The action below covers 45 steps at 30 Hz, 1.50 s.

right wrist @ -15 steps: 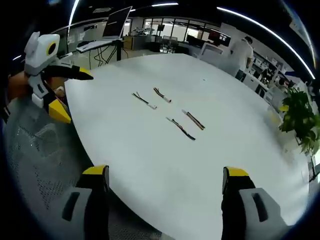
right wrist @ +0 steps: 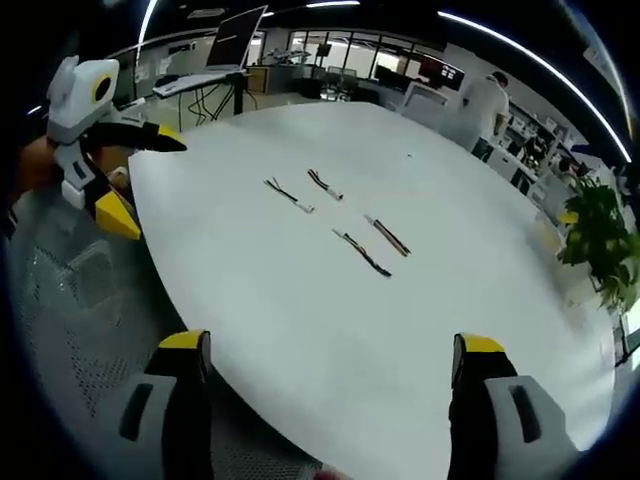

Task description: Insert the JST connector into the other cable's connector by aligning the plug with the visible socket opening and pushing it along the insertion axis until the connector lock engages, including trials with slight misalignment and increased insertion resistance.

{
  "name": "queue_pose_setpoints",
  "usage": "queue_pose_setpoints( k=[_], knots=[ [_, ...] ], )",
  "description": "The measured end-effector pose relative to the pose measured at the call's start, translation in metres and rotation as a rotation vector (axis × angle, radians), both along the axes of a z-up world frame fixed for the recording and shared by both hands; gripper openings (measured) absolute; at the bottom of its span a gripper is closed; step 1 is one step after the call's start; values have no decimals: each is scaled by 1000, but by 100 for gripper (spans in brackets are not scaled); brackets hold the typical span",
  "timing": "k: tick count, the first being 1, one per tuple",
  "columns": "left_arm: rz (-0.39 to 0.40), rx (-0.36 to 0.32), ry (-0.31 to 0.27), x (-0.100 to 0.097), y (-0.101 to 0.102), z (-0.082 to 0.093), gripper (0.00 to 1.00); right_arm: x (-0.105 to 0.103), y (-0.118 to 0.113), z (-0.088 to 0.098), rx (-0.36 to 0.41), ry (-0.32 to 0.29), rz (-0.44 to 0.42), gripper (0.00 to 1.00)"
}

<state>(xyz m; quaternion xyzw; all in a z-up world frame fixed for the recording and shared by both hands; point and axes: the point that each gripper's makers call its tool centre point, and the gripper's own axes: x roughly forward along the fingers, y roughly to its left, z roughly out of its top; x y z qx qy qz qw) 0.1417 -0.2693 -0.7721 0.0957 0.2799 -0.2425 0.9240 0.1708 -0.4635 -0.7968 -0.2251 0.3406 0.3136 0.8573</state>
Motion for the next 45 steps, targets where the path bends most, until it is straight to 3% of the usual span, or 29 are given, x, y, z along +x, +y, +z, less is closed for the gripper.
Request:
queue_pose_setpoints(
  k=[10,15,22,28,38,45],
  knots=[
    [2,-3,9,0,-1,-1,84,1,0,0,17,8,-7,97],
    [-12,-22,-12,1,-4,3,79,4,-2,4,40,-1,-31,96],
    [-5,37,-4,2,3,-3,80,5,5,9,58,-38,10,88],
    [-17,64,15,1,8,-10,80,4,5,6,51,-19,11,88],
    [11,20,13,1,5,-7,79,1,6,2,45,5,15,87],
    [-5,8,11,1,1,-6,77,2,6,6,54,-11,14,86]
  ],
)
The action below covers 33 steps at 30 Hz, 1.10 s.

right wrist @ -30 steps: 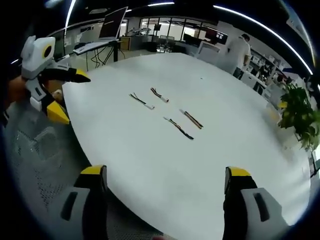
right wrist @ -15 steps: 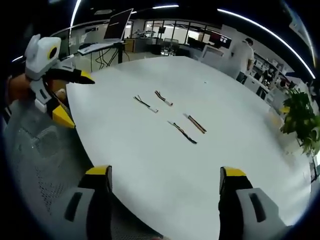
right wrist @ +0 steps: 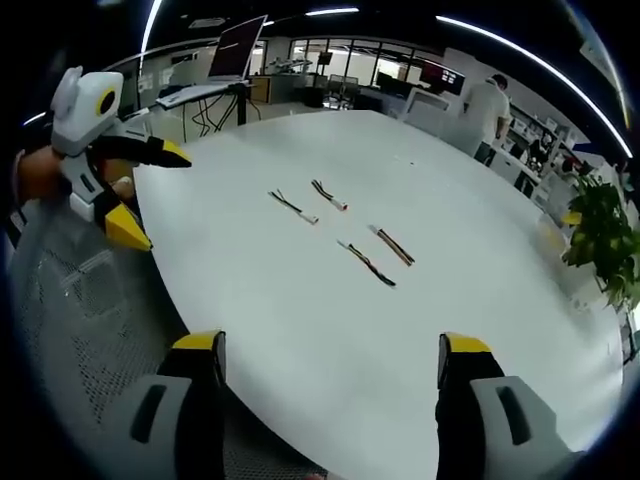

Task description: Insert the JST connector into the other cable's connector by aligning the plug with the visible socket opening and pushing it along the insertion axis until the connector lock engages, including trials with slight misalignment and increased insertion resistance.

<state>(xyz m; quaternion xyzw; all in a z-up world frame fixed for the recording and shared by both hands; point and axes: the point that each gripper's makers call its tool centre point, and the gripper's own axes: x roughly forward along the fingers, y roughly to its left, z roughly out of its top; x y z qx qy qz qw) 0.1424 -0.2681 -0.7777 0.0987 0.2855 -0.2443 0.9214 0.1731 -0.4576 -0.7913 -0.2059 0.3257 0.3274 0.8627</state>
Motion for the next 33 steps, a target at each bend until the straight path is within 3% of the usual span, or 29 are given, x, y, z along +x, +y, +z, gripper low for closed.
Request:
queue_pose_setpoints(
  k=[11,15,22,23,27,33],
  knots=[
    [52,-57,-8,5,6,6,77,1,6,7,91,22,-13,85],
    [67,-69,-13,8,7,8,76,4,5,9,91,5,-6,83],
    [71,-54,-61,19,9,18,72,14,4,11,94,-4,15,80],
    [72,-26,-95,24,12,22,71,16,4,12,109,0,11,79],
    [37,13,-119,32,11,24,67,22,4,14,117,-8,5,78],
    [2,-55,-194,53,2,44,63,28,4,19,127,-37,11,75]
  ],
)
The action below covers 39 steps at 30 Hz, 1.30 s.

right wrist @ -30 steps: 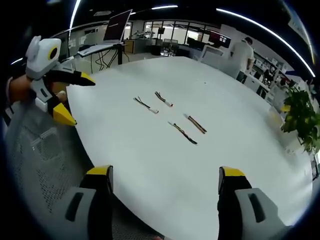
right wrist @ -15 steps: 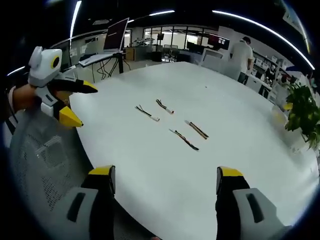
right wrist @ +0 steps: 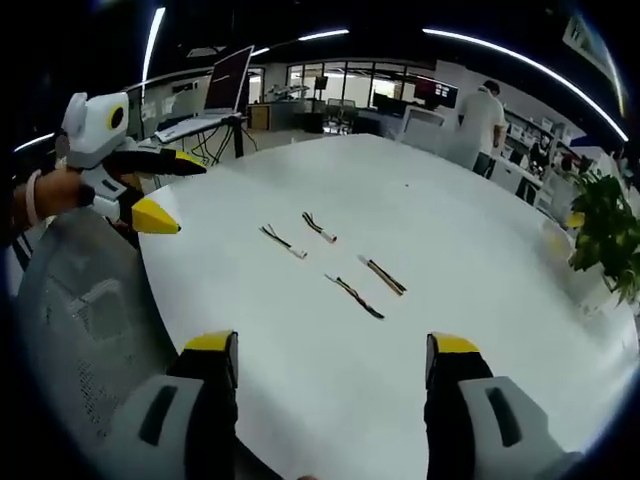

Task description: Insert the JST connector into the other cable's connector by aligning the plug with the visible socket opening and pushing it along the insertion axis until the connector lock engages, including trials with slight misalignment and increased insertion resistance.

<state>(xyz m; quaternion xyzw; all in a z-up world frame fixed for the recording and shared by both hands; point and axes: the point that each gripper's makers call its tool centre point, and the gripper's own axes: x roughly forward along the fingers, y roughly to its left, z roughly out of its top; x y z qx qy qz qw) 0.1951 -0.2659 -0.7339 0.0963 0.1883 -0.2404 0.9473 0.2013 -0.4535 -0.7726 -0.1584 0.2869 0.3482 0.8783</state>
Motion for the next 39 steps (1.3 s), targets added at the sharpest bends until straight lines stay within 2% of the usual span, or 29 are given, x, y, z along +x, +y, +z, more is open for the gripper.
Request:
queue_pose_setpoints(
  k=[2,7,9,11,13,16,17,18,20,21,24,29,33,36,39],
  knots=[
    [-13,-60,-32,7,-4,9,62,1,0,0,-5,-4,4,74],
    [-42,-132,-87,20,-6,26,63,4,2,1,1,-27,20,70],
    [-52,-159,-70,25,-8,29,67,6,3,2,3,-35,27,70],
    [-56,-128,-82,29,-7,30,73,8,4,1,-9,-33,27,72],
    [-77,-93,-85,29,-7,29,73,9,5,-1,-12,-29,27,73],
    [-101,-83,-31,28,-8,20,70,10,8,-4,-9,-27,40,71],
    [-104,-85,9,27,-9,13,70,11,9,-4,-7,-30,47,71],
    [-108,-77,39,27,-9,8,70,11,11,-5,-2,-30,56,71],
    [-120,-52,64,29,-9,0,69,14,12,-6,7,-25,62,71],
    [-130,-34,98,28,-9,-6,69,18,12,-6,11,-33,56,72],
    [-163,17,89,31,-9,-11,63,26,13,-1,17,-71,75,72],
    [-183,14,100,38,-10,-15,61,40,16,12,104,-126,88,68],
    [-188,3,80,49,-8,-11,59,47,16,7,71,-141,128,69],
    [-195,12,76,57,-6,-12,54,48,16,-3,35,-107,155,67],
    [-207,24,84,62,-8,-16,56,49,17,-7,12,-108,174,62]
  ],
)
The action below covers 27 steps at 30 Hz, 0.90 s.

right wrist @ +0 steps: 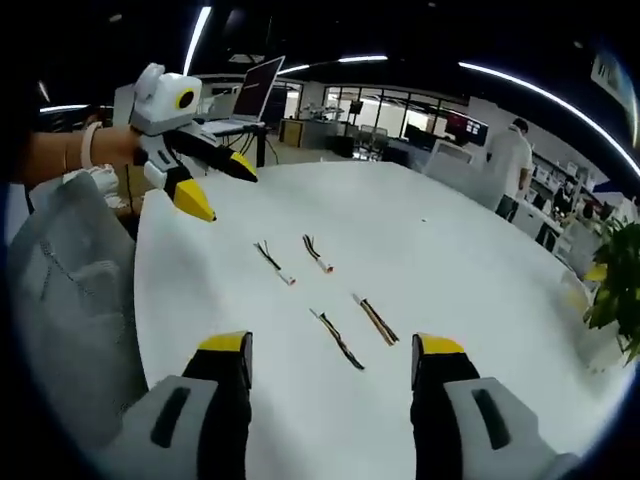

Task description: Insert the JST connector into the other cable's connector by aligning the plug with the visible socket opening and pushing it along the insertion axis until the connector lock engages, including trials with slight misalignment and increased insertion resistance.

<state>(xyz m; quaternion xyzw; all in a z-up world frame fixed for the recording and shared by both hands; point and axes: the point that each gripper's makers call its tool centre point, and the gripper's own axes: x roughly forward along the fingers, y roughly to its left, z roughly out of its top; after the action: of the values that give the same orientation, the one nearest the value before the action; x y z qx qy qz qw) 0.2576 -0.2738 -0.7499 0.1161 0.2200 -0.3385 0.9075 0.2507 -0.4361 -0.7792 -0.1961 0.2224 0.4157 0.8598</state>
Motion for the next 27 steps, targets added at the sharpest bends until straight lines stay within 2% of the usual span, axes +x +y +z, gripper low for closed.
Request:
queue_pose_setpoints(
  k=[3,6,9,13,17,21,27],
  knots=[
    [-22,9,15,3,-2,-5,58,4,-3,-8,-22,60,-45,65],
    [-53,12,18,6,-5,-9,64,9,0,-6,-6,50,-27,63],
    [-82,-13,15,7,-8,-8,65,16,5,0,54,31,-5,66],
    [-106,-72,14,11,-13,-4,65,22,13,11,187,59,32,64],
    [-113,-94,1,16,-16,1,64,33,9,15,208,43,43,58],
    [-114,-117,-8,22,-14,5,63,37,9,13,205,37,53,58],
    [-135,-103,-20,28,-13,1,60,43,12,7,204,32,88,53]
  ],
)
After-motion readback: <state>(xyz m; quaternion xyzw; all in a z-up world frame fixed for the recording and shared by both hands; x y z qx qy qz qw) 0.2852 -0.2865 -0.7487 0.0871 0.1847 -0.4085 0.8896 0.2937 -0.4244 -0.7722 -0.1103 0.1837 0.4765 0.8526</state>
